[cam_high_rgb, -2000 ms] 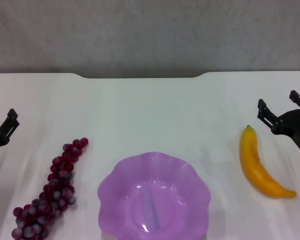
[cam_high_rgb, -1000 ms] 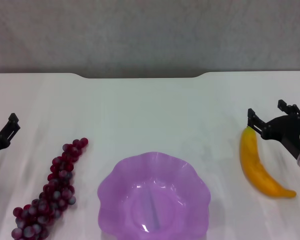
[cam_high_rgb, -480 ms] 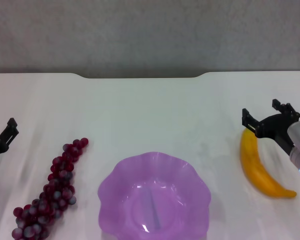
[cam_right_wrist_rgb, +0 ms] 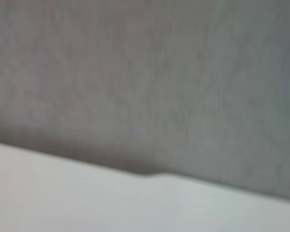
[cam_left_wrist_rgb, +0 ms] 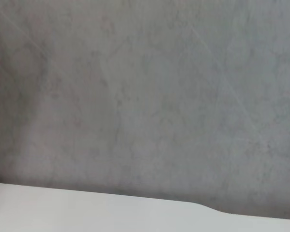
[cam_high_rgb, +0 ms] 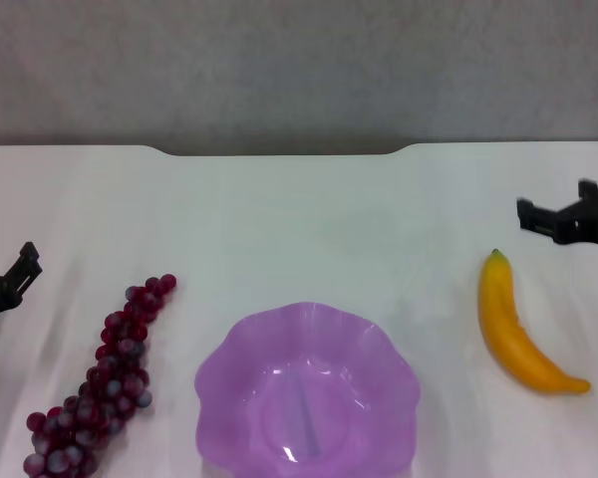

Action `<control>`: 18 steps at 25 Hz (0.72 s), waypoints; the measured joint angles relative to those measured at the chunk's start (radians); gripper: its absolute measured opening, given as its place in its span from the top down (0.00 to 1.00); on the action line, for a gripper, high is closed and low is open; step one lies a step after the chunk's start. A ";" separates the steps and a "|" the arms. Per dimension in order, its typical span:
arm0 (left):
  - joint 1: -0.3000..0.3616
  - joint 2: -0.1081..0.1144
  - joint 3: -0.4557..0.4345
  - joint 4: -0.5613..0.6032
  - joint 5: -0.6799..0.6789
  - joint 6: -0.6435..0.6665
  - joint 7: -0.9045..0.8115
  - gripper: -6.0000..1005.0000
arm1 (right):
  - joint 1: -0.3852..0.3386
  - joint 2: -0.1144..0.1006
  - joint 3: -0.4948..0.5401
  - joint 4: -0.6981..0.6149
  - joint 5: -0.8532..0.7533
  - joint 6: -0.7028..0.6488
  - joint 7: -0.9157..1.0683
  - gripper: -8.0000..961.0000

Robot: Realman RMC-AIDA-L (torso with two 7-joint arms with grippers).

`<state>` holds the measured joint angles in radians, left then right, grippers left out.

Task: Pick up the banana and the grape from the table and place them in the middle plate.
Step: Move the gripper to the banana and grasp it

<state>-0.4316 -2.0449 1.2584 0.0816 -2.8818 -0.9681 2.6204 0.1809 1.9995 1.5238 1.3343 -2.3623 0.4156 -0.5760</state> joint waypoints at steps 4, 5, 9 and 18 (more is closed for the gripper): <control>-0.001 -0.002 0.000 0.005 -0.001 0.000 0.002 0.17 | 0.119 -0.001 0.151 0.022 -0.127 0.387 0.142 0.09; -0.001 -0.002 0.000 0.006 -0.003 0.000 0.002 0.17 | 0.150 0.000 0.179 0.021 -0.159 0.457 0.168 0.09; -0.005 -0.002 0.001 0.006 -0.001 0.000 0.003 0.17 | 0.261 0.000 0.278 -0.011 -0.282 0.649 0.228 0.09; -0.010 -0.003 0.001 0.006 -0.004 -0.007 -0.003 0.17 | 0.380 0.002 0.242 -0.261 -0.278 0.624 0.228 0.09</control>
<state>-0.4420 -2.0477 1.2594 0.0874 -2.8853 -0.9749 2.6170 0.5613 2.0020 1.7655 1.0737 -2.6400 1.0395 -0.3480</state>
